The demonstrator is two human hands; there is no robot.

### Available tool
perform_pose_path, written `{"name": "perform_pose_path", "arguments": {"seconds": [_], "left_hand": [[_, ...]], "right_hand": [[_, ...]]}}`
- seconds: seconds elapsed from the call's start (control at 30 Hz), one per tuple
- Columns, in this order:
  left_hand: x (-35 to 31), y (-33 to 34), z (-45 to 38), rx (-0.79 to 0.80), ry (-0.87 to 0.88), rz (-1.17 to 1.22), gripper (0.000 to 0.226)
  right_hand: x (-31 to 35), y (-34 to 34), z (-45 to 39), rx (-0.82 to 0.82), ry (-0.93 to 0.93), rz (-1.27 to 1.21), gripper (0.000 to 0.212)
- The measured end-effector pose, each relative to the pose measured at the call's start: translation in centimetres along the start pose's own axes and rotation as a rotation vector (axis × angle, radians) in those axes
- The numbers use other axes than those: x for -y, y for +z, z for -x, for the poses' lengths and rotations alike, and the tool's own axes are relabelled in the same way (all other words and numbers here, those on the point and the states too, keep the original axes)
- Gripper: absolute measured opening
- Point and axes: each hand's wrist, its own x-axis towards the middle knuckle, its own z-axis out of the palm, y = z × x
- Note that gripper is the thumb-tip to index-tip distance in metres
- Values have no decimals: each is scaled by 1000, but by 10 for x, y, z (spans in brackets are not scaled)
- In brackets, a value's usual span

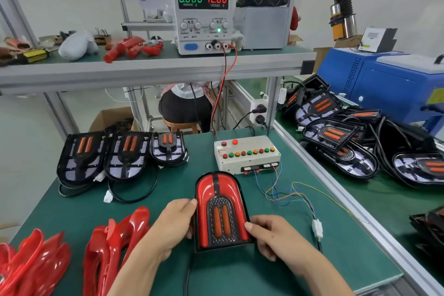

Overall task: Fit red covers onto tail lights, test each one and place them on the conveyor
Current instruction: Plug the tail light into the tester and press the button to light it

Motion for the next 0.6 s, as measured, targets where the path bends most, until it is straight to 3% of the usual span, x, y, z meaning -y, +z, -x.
{"name": "perform_pose_path", "arguments": {"seconds": [0.2, 0.3, 0.4, 0.6], "left_hand": [[-16, 5, -24, 20, 24, -64, 47], [-25, 6, -41, -93, 39, -122, 35], [-33, 10, -61, -166, 204, -305, 25], [-47, 28, -100, -113, 421, -580, 42]], "right_hand": [[-6, 2, 3, -145, -58, -249, 17], [-14, 2, -1, -247, -71, -351, 19], [-25, -1, -6, -370, -103, -411, 17], [-33, -5, -16, -482, -141, -591, 15]]}}
